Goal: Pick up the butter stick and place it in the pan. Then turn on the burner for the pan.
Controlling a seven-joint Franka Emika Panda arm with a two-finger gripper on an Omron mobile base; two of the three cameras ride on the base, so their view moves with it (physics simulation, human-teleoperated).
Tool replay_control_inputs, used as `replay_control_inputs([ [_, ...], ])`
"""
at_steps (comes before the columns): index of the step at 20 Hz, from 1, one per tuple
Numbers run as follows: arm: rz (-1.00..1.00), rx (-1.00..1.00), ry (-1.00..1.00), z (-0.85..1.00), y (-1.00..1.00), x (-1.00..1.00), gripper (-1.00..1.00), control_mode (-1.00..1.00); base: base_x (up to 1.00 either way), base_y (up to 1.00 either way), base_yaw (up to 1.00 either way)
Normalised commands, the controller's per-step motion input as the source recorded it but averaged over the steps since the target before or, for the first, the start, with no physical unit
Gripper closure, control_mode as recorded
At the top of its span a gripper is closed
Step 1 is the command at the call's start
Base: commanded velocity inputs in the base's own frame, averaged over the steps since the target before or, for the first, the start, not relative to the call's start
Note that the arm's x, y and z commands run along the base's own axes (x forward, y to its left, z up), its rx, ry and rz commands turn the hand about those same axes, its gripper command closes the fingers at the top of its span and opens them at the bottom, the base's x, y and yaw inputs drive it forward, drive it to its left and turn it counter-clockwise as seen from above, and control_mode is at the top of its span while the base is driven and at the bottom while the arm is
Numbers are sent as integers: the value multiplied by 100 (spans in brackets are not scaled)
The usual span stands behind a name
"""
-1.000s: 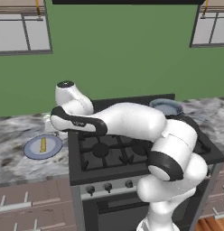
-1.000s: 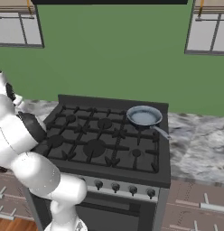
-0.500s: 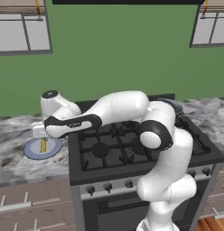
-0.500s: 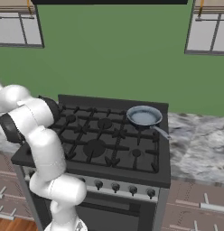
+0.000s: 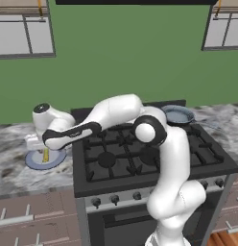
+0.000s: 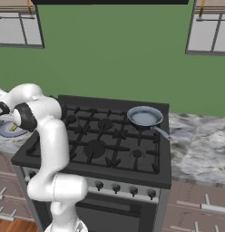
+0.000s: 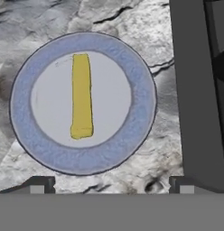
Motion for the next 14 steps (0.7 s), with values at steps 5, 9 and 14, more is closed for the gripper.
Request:
replay_control_inputs([
  [5,-4,0,0,-43,8,17,-100,-100,0,0,0],
  [9,0,0,0,-40,-4,4,-100,-100,0,0,0],
  [14,0,2,-1,-26,-29,7,-100,-100,0,0,0],
])
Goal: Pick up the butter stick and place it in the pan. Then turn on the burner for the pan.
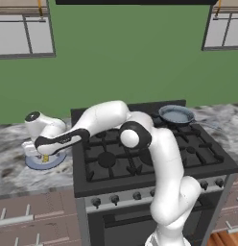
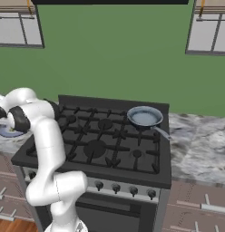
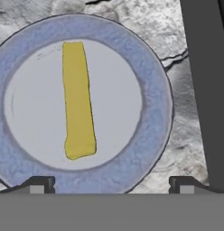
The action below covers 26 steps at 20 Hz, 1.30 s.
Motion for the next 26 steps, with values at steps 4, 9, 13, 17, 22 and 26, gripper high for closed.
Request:
replay_control_inputs([
  [4,0,4,-4,-22,-35,18,-100,-100,0,0,0],
  [9,1,7,-1,-25,-4,37,-100,-100,0,0,0],
  [13,1,9,0,-14,0,44,-100,-100,0,0,0],
  [17,0,4,2,0,7,45,-100,-100,0,0,0],
  [22,0,1,9,0,19,38,-100,-100,0,0,0],
  [26,0,0,15,0,35,28,-100,-100,0,0,0],
])
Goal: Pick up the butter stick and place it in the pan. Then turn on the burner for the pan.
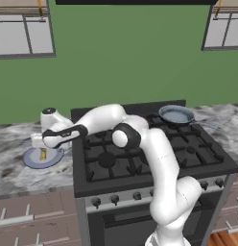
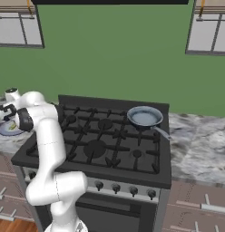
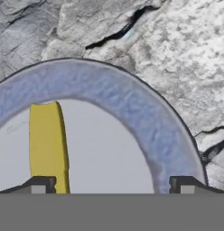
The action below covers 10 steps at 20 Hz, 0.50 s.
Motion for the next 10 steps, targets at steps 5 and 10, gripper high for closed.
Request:
replay_control_inputs([
  [5,0,0,13,0,24,9,-100,-100,0,0,0],
  [10,0,-3,4,0,20,0,-100,-100,0,0,0],
])
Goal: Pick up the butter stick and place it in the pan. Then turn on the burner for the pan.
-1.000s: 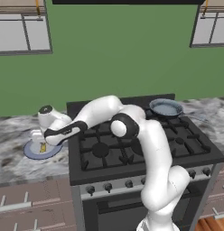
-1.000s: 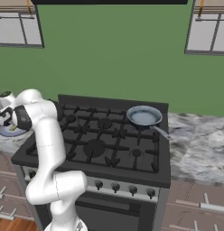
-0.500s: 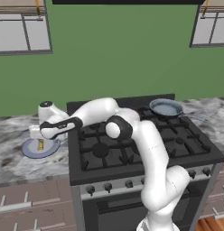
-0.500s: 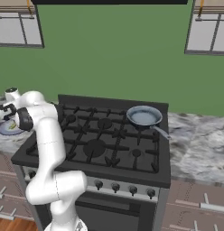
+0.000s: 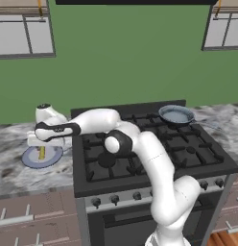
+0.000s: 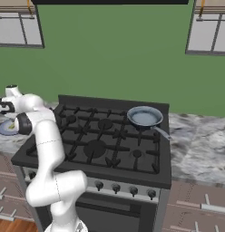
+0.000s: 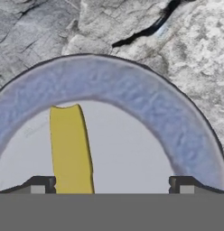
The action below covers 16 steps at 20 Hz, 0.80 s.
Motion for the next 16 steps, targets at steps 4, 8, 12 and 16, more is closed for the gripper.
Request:
replay_control_inputs([
  [4,0,-5,0,-18,16,0,-100,-100,0,0,0],
  [8,0,-1,0,-42,10,0,-100,-100,0,0,0],
  [12,0,0,0,-17,17,4,-100,-100,0,0,0],
  [16,0,0,0,-26,19,0,-100,-100,0,0,0],
])
